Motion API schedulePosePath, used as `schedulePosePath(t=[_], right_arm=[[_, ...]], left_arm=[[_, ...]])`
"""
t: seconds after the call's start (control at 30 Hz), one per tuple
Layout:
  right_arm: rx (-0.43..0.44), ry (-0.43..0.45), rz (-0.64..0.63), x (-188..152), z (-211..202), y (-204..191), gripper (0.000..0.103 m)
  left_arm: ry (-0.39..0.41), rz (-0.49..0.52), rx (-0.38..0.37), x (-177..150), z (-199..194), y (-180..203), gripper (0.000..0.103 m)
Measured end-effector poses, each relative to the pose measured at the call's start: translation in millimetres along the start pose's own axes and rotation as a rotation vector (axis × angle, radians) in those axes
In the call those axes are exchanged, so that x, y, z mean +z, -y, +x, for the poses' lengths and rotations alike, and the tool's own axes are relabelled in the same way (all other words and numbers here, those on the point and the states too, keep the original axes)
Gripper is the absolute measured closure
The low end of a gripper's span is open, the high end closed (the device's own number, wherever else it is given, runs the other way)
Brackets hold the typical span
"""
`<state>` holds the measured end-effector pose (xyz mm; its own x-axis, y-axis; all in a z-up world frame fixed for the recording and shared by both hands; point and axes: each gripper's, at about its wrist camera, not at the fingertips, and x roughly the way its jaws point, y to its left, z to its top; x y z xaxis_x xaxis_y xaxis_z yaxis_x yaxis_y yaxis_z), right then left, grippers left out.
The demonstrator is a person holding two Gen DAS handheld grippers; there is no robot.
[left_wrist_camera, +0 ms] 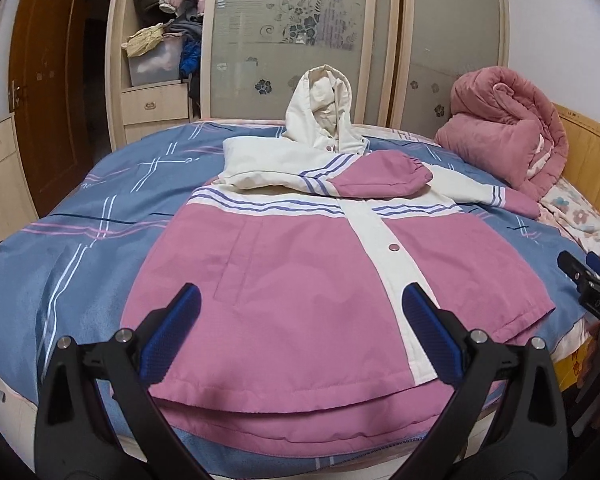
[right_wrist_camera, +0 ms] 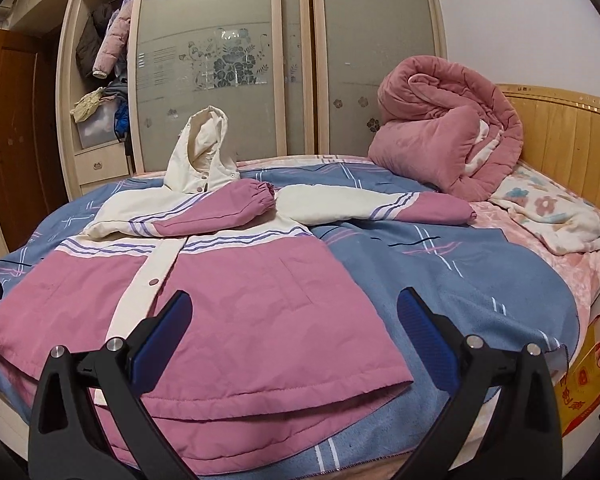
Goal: Fold large clothes
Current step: 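Open the right tool and withdraw it from the sleeve, then grasp the other sleeve's pink cuff with the right tool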
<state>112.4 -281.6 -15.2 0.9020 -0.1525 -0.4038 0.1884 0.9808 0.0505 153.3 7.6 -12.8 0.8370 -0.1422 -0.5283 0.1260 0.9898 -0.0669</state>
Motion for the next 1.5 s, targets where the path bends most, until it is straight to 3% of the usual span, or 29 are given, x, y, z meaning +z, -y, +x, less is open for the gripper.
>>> schedulePosePath(t=[0.67,0.87,1.1,1.17,1.3,1.5], right_arm=[[0.007,0.017,0.052,3.7,4.2,14.2,0.001],[0.035,-0.018,0.3,35.9,26.0,87.9,0.001],[0.175,-0.012,0.699,70.8,106.4,214.2,0.002],[0.162,-0.042,0.821,72.7,142.3,256.8,0.016],[0.185,-0.102,1.044,60.2,208.3,323.0,0.027],[0.09,-0.147,1.076,54.6,264.0,359.2,0.036]], left_arm=[[0.006,-0.005,-0.05,5.1,2.3,3.8,0.002],[-0.01,-0.016,-0.064,3.7,8.3,2.1,0.002],[-0.027,-0.022,-0.079,4.9,12.0,-0.2,0.002],[-0.029,-0.018,-0.08,4.9,12.5,1.0,0.002],[-0.043,-0.006,-0.078,2.4,17.3,3.1,0.002],[-0.084,-0.01,-0.056,-1.1,34.7,-1.5,0.002]])
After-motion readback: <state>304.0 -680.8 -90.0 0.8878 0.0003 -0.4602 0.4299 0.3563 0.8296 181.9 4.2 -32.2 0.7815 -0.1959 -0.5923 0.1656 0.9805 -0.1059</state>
